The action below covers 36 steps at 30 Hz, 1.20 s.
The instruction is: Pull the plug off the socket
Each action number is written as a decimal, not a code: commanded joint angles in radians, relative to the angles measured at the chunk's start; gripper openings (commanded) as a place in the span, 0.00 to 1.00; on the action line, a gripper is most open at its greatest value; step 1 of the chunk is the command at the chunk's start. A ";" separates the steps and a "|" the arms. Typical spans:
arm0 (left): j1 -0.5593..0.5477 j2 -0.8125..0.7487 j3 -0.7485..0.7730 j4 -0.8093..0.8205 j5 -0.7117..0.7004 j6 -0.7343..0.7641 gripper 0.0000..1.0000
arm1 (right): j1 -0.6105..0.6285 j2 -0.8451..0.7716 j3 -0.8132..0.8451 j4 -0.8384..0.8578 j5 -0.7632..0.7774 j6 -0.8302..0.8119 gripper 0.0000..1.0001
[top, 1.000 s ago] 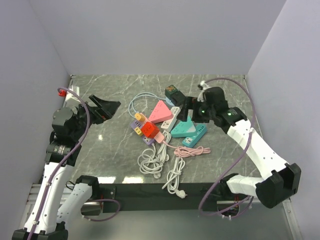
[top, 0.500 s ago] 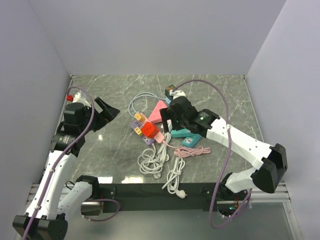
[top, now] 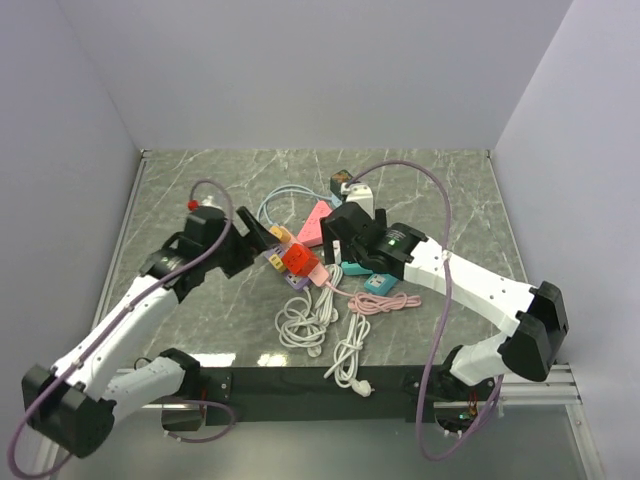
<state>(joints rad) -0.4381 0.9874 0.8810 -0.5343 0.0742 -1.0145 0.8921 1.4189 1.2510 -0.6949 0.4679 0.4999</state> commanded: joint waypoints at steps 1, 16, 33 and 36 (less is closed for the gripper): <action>-0.092 0.063 0.029 0.034 -0.073 -0.157 0.99 | -0.004 -0.063 -0.018 -0.017 0.080 0.112 1.00; -0.238 0.358 0.191 -0.007 -0.231 -0.358 0.99 | -0.008 -0.221 -0.189 0.012 0.002 0.250 1.00; -0.232 0.184 0.079 -0.052 -0.322 -0.424 0.99 | 0.005 0.003 -0.012 0.133 -0.207 -0.084 0.97; -0.179 0.061 0.026 -0.078 -0.333 -0.438 0.99 | 0.033 0.104 0.095 0.092 -0.169 -0.156 1.00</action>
<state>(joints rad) -0.6575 1.1919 0.9321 -0.5716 -0.2005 -1.4109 0.8913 1.4601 1.2312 -0.6006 0.2481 0.4648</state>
